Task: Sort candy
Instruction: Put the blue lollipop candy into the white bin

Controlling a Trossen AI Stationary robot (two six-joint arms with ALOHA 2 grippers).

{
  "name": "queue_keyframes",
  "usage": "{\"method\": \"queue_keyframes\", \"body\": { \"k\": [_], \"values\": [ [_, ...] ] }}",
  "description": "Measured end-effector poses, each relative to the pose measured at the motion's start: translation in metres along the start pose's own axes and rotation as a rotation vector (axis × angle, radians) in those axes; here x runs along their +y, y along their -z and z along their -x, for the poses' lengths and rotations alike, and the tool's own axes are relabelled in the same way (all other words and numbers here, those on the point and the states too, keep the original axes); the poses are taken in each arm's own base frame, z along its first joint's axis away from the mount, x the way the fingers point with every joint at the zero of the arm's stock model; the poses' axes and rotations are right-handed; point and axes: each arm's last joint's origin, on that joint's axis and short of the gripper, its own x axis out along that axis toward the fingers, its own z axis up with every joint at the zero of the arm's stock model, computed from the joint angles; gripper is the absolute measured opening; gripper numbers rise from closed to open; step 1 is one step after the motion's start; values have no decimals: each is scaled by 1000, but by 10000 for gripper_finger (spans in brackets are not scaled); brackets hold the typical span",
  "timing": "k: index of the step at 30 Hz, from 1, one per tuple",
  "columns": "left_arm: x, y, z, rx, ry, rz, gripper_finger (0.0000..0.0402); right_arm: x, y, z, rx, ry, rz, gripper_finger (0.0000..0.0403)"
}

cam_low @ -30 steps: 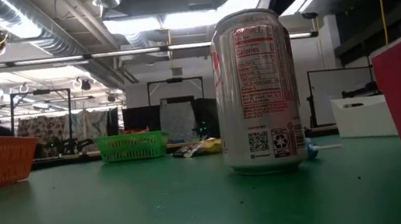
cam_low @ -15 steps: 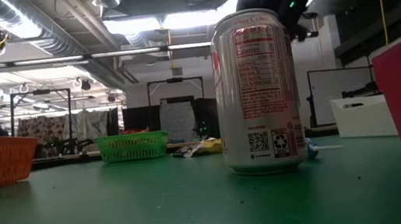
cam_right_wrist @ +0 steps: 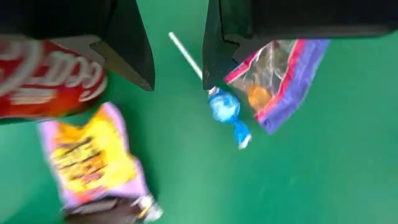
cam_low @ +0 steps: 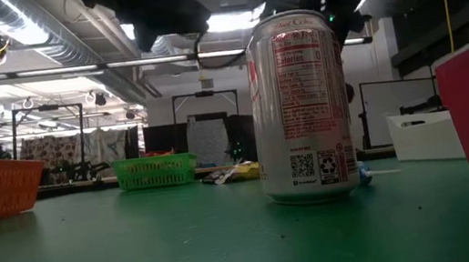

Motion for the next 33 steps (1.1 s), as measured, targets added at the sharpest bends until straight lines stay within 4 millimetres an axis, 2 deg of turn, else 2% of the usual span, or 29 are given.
{"method": "queue_keyframes", "body": {
  "k": [12, 27, 30, 33],
  "values": [
    [-1, -3, 0, -35, 8, 9, 96, 2, 7, -34, 48, -33, 39, 131],
    [-1, -3, 0, -36, 9, 11, 96, 4, 11, -44, 71, -81, 55, 130],
    [-1, -3, 0, -36, 9, 12, 96, 4, 12, -45, 75, -84, 54, 115],
    [-1, -3, 0, -36, 9, 12, 96, 4, 12, -45, 76, -89, 54, 80]
  ]
}}
